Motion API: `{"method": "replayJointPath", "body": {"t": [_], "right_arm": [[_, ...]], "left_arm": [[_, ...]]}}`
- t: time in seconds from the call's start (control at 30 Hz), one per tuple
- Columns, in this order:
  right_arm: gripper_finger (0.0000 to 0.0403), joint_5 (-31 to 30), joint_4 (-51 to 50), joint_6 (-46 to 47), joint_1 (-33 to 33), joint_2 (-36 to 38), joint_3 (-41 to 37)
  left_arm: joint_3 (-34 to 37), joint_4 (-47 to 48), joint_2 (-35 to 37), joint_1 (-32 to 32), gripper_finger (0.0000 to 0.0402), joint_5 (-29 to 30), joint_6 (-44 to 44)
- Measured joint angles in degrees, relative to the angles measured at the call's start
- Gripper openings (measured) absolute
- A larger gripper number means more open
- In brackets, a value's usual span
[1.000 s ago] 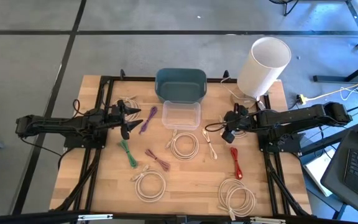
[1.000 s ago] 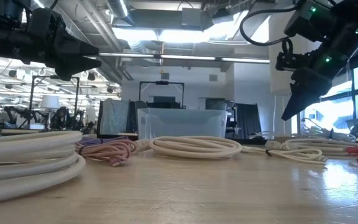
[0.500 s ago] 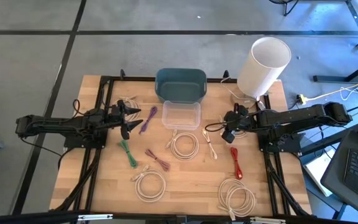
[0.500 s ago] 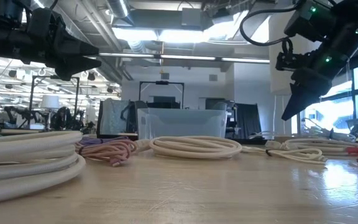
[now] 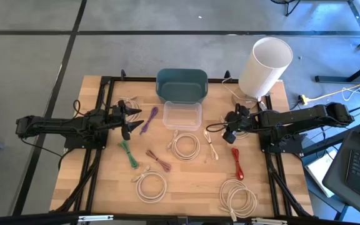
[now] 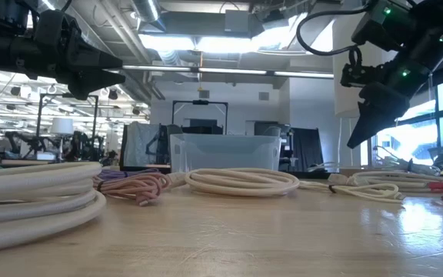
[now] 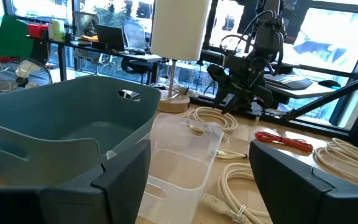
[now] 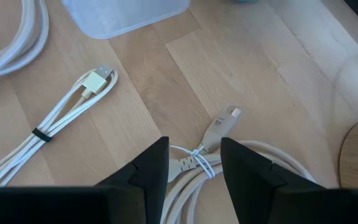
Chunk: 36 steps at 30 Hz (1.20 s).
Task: Pick & Place USB Port
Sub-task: Put the brown HDMI cable into the blue bin
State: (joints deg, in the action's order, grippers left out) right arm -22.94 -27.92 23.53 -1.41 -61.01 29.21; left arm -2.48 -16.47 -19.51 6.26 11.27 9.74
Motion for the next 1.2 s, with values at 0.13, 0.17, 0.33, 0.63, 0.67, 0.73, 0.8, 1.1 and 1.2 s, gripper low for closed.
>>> {"method": "replayJointPath", "body": {"t": [0.13,0.17,0.33,0.63,0.67,0.73,0.8,1.1,1.2], "right_arm": [[0.0148,0.24,-0.18,0.01,0.00,0.00,0.00],[0.0148,0.57,-0.21,0.01,0.01,0.00,0.00],[0.0147,2.85,-1.75,1.30,0.00,0.00,-0.02],[0.0147,5.51,-9.54,6.30,-0.02,0.00,-0.02],[0.0147,5.60,-10.06,6.72,-0.02,0.00,-0.02],[0.0147,5.63,-10.91,7.60,-0.02,0.00,-0.03],[0.0147,5.62,-10.85,7.96,-0.02,0.00,-0.50],[0.0147,6.90,-10.71,10.84,-0.02,0.00,-2.43],[0.0147,7.56,-9.97,10.95,-0.02,0.00,-2.43]], "left_arm": [[0.00,0.00,0.00,0.00,0.0267,0.00,0.00],[0.00,0.00,0.00,-0.02,0.0267,0.02,0.00],[0.00,0.00,0.00,-0.02,0.0267,0.00,0.00],[0.00,0.00,0.00,-0.02,0.0267,0.01,0.01],[0.00,0.00,0.00,0.00,0.0267,0.00,0.00],[0.00,0.00,0.00,0.00,0.0267,0.00,0.00],[0.00,0.00,0.00,0.00,0.0267,0.00,0.00],[0.00,0.00,0.02,0.00,0.0267,0.00,0.00],[0.00,0.02,0.02,-0.01,0.0267,0.00,0.00]]}}
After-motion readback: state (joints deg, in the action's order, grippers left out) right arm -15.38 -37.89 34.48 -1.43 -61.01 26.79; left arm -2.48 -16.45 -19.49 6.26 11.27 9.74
